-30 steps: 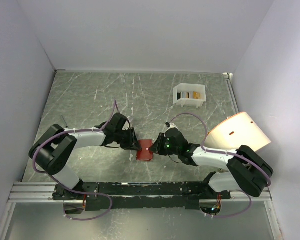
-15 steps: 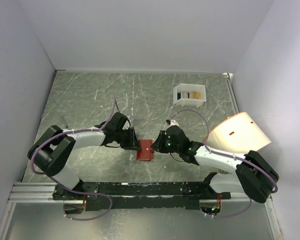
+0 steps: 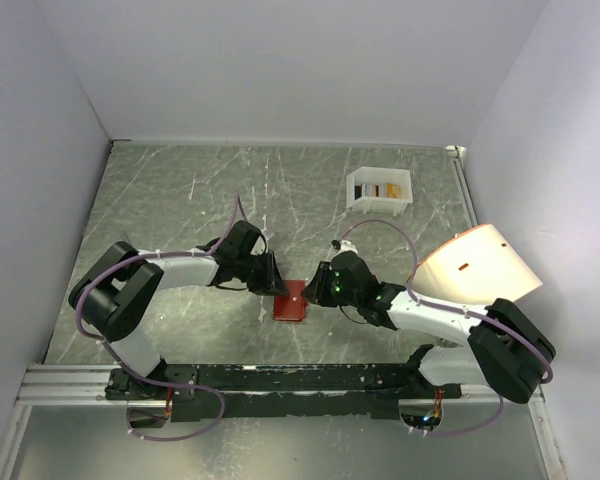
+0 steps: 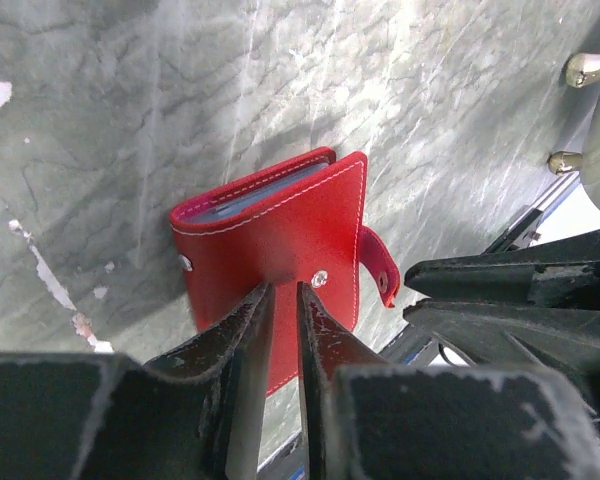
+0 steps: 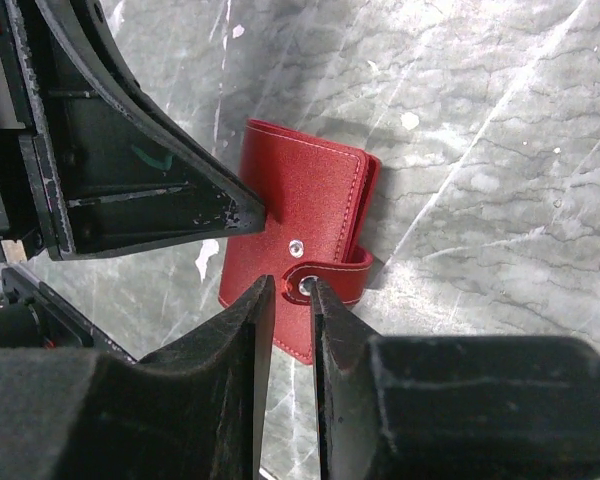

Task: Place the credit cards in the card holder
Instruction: Close the card holder at the center of the board.

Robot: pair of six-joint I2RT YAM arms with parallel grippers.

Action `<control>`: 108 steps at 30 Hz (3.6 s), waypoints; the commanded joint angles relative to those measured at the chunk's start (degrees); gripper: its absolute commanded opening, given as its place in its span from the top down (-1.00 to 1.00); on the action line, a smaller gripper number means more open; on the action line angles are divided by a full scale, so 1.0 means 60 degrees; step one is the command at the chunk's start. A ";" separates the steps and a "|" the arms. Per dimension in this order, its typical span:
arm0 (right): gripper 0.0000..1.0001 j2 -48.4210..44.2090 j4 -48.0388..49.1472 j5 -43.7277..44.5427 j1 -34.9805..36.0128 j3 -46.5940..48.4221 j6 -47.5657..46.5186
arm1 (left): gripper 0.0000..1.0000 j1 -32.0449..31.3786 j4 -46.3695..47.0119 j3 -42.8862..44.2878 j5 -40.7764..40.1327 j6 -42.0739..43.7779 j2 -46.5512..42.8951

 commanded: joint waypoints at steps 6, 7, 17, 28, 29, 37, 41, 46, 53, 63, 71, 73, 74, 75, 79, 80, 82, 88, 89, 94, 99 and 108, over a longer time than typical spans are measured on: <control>0.58 0.0325 0.0437 0.0045 0.0035 -0.0105 0.0046 | 0.46 -0.0065 -0.0242 0.0218 -0.0492 0.0315 0.0368; 0.59 0.0369 0.0491 0.0025 0.0026 -0.0106 0.0042 | 0.46 -0.0065 -0.0252 0.0205 -0.0494 0.0315 0.0365; 0.62 0.0766 0.0887 -0.0218 0.0034 -0.0084 0.0113 | 0.46 -0.0065 -0.0101 0.0096 -0.0407 0.0220 0.0402; 0.63 0.1124 0.1217 -0.0261 0.0044 -0.0146 0.0305 | 0.46 -0.0065 -0.0020 0.0003 -0.0350 0.0172 0.0330; 0.63 0.1146 0.1246 -0.0259 0.0043 -0.0144 0.0305 | 0.46 -0.0065 -0.0007 -0.0005 -0.0357 0.0169 0.0322; 0.66 0.1456 0.1525 -0.0419 0.0040 -0.0130 0.0418 | 0.46 -0.0064 0.0049 -0.0067 -0.0334 0.0161 0.0314; 0.67 0.1507 0.1529 -0.0451 0.0041 -0.0092 0.0403 | 0.46 -0.0060 0.0025 -0.0066 -0.0343 0.0169 0.0318; 0.68 0.1484 0.1407 -0.0451 0.0049 -0.0092 0.0354 | 0.46 -0.0057 0.0027 -0.0071 -0.0344 0.0184 0.0315; 0.68 0.1025 0.0531 0.0014 0.0080 0.0142 0.0100 | 0.46 -0.0065 0.0053 -0.0107 -0.0340 0.0183 0.0335; 0.68 0.0657 0.0058 0.0195 0.0129 0.0179 0.0176 | 0.45 -0.0058 0.0083 -0.0102 -0.0332 0.0154 0.0337; 0.69 0.1073 0.0503 -0.0002 0.0210 0.0303 0.0288 | 0.45 -0.0057 0.0061 -0.0134 -0.0342 0.0160 0.0326; 0.69 0.1142 0.0519 0.0027 0.0254 0.0315 0.0305 | 0.45 -0.0064 0.0078 -0.0134 -0.0335 0.0161 0.0319; 0.69 0.1178 0.0523 0.0045 0.0267 0.0318 0.0309 | 0.45 -0.0065 0.0090 -0.0129 -0.0335 0.0157 0.0322; 0.69 0.1217 0.0544 0.0045 0.0273 0.0318 0.0319 | 0.45 -0.0059 0.0104 -0.0132 -0.0331 0.0155 0.0328; 0.70 0.1327 0.0611 0.0078 0.0298 0.0341 0.0315 | 0.45 -0.0064 0.0123 -0.0128 -0.0296 0.0152 0.0339; 0.70 0.1344 0.0625 0.0095 0.0291 0.0349 0.0312 | 0.45 -0.0061 0.0123 -0.0141 -0.0301 0.0154 0.0348; 0.70 0.1405 0.0627 0.0105 0.0306 0.0409 0.0295 | 0.45 -0.0060 0.0129 -0.0146 -0.0300 0.0158 0.0338; 0.72 0.1668 0.0631 0.0185 0.0418 0.0530 0.0291 | 0.45 -0.0053 0.0133 -0.0170 -0.0289 0.0155 0.0323; 0.72 0.1703 0.0607 0.0227 0.0427 0.0537 0.0291 | 0.45 -0.0063 0.0157 -0.0172 -0.0280 0.0147 0.0324; 0.73 0.1780 0.0330 0.0681 0.0521 0.0659 0.0159 | 0.45 -0.0064 0.0180 -0.0202 -0.0267 0.0125 0.0270; 0.76 0.1945 0.0151 0.0986 0.0646 0.0792 0.0017 | 0.45 -0.0061 0.0229 -0.0261 -0.0235 0.0112 0.0286; 0.81 0.2258 -0.0244 0.1555 0.0883 0.1036 -0.0193 | 0.45 -0.0061 0.0324 -0.0385 -0.0187 0.0039 0.0187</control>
